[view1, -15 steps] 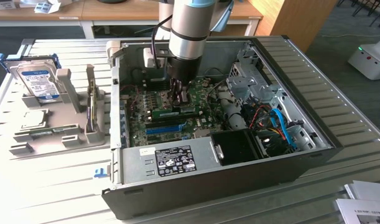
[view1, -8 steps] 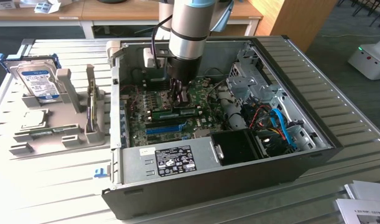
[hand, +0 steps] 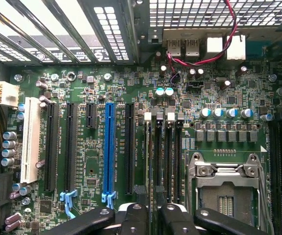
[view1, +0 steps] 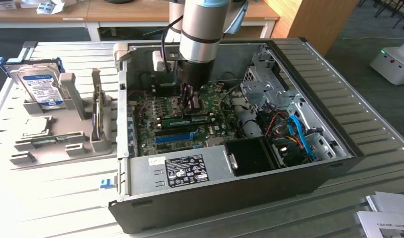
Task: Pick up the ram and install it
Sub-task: 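Insert the ram into the slot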
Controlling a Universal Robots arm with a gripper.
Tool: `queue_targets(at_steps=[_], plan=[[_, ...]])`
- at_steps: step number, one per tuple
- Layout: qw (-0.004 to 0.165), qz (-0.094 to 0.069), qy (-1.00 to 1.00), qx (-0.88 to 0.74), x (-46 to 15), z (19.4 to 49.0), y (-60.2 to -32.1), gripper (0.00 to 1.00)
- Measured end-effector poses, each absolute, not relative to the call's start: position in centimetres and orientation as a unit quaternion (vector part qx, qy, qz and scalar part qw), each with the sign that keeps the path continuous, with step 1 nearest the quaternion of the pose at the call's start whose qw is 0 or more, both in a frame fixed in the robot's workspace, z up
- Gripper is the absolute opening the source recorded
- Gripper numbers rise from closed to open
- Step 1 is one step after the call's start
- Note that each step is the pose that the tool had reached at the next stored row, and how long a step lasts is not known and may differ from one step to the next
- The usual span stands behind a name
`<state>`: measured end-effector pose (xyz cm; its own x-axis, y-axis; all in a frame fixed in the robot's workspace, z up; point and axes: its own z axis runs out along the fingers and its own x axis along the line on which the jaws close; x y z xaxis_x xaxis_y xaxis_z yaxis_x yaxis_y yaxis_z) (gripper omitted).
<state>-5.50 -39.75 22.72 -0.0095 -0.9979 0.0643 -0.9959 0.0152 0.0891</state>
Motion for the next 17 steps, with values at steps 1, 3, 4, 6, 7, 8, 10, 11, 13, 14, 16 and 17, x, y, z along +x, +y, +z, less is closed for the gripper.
queue_targets(at_steps=[1, 3, 4, 6, 7, 8, 10, 11, 13, 14, 16, 17], plan=[[0.054, -0.009, -0.710, 0.702, -5.50, 22.75, -39.74, 0.19], [0.054, -0.009, -0.710, 0.702, -5.51, 22.85, -39.75, 0.19], [0.054, -0.009, -0.710, 0.702, -5.50, 22.88, -39.74, 0.19], [0.054, -0.009, -0.710, 0.702, -5.50, 22.90, -39.74, 0.19], [0.054, -0.009, -0.710, 0.702, -5.50, 22.92, -39.74, 0.19], [0.054, -0.009, -0.710, 0.702, -5.50, 22.93, -39.74, 0.19], [0.054, -0.009, -0.710, 0.702, -5.50, 22.93, -39.74, 0.19], [0.054, -0.009, -0.710, 0.702, -5.50, 22.93, -39.74, 0.19], [0.054, -0.009, -0.710, 0.702, -5.50, 22.93, -39.74, 0.19], [0.054, -0.009, -0.710, 0.702, -5.50, 22.93, -39.74, 0.19], [0.055, -0.009, -0.710, 0.702, -5.51, 23.01, -39.75, 0.19], [0.054, -0.009, -0.710, 0.702, -5.51, 23.07, -39.75, 0.19]])
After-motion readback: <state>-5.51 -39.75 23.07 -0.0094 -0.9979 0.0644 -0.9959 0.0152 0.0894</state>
